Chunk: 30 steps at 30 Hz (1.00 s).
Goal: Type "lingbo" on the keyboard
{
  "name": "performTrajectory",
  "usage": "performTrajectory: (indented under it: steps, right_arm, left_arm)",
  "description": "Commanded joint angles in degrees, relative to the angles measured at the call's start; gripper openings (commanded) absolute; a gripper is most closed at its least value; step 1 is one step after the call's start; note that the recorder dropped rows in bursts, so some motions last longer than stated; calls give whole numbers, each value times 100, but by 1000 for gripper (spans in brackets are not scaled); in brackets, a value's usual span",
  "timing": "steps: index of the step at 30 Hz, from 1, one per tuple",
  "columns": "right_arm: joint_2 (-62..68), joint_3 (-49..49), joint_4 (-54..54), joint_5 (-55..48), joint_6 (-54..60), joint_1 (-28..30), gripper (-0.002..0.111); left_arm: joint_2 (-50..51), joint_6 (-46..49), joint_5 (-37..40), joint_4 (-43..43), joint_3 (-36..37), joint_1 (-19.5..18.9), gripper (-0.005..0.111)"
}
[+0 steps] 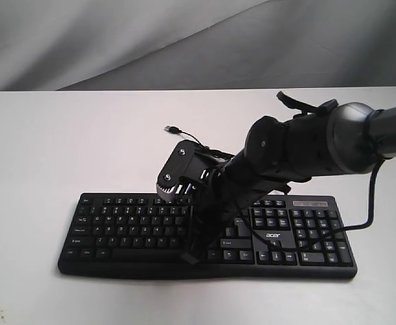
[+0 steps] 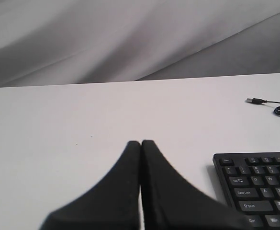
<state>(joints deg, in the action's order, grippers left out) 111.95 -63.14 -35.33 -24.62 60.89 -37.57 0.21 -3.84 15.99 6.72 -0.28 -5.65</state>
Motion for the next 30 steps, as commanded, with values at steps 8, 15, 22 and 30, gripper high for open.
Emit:
performTrajectory:
  steps: [8,15,22,30]
  right_arm:
    - [43,5,-18,4,21,43,0]
    - [43,5,-18,4,36,43,0]
    - [43,5,-18,4,36,43,0]
    - [164,5,-18,30,36,43,0]
  left_arm:
    - [-21,-12,-72,-1,28,-17,1]
    - [-21,-12,-72,-1,28,-17,1]
    - [-21,-12,-72,-1,28,-17,1]
    - [-21,-12,-72,-1,28,-17,1]
